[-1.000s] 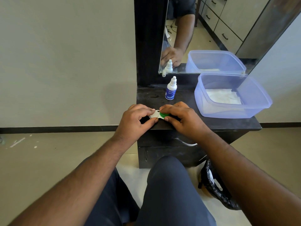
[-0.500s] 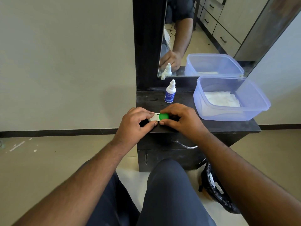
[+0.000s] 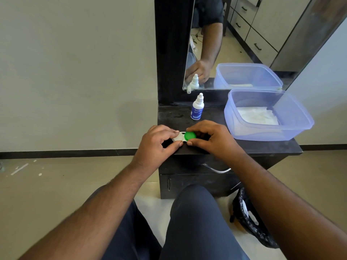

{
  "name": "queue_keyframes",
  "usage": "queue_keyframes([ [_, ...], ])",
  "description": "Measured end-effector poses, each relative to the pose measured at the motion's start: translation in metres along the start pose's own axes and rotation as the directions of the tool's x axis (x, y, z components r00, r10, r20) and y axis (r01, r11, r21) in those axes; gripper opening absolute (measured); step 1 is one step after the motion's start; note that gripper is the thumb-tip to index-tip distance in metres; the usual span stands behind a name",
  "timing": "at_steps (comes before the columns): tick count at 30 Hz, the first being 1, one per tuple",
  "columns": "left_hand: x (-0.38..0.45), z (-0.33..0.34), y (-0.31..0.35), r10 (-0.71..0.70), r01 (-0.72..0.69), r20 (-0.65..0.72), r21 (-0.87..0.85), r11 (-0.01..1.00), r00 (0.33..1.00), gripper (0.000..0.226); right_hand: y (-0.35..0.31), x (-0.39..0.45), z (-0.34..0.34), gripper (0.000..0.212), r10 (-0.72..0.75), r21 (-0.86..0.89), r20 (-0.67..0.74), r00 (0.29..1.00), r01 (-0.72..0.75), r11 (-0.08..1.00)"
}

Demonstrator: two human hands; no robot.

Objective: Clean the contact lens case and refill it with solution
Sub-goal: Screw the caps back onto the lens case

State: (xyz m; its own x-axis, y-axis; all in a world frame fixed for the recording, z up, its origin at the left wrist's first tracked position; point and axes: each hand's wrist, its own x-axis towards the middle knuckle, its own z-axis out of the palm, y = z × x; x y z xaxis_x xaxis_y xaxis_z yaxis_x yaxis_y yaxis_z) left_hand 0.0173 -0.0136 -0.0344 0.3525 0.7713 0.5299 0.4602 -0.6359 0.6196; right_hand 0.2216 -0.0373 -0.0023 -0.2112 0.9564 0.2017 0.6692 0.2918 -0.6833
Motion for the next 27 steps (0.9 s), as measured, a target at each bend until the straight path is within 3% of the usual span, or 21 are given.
queue_keyframes([
  [8,0.0006,-0.0001,0.0000,-0.001,0.001,-0.006,-0.010,1.000,1.000,0.026,0.0009,-0.0005,0.0004,0.040,-0.063,-0.026,-0.006,0.998,0.062,0.998],
  [16,0.0012,-0.0020,0.0011,0.014,-0.014,0.019,0.023,1.000,1.000,0.027,-0.0022,0.0006,0.0069,0.033,0.012,-0.077,-0.049,0.999,-0.016,0.997],
  [20,0.0013,-0.0026,0.0009,0.009,-0.009,0.027,0.014,1.000,1.000,0.025,0.0001,-0.0020,-0.0007,0.038,-0.083,-0.017,0.021,0.996,0.084,0.996],
  [27,0.0008,-0.0031,0.0023,0.009,-0.009,0.021,0.018,1.000,1.000,0.027,0.0038,-0.0010,0.0043,0.027,-0.157,-0.124,0.036,0.987,0.160,0.979],
])
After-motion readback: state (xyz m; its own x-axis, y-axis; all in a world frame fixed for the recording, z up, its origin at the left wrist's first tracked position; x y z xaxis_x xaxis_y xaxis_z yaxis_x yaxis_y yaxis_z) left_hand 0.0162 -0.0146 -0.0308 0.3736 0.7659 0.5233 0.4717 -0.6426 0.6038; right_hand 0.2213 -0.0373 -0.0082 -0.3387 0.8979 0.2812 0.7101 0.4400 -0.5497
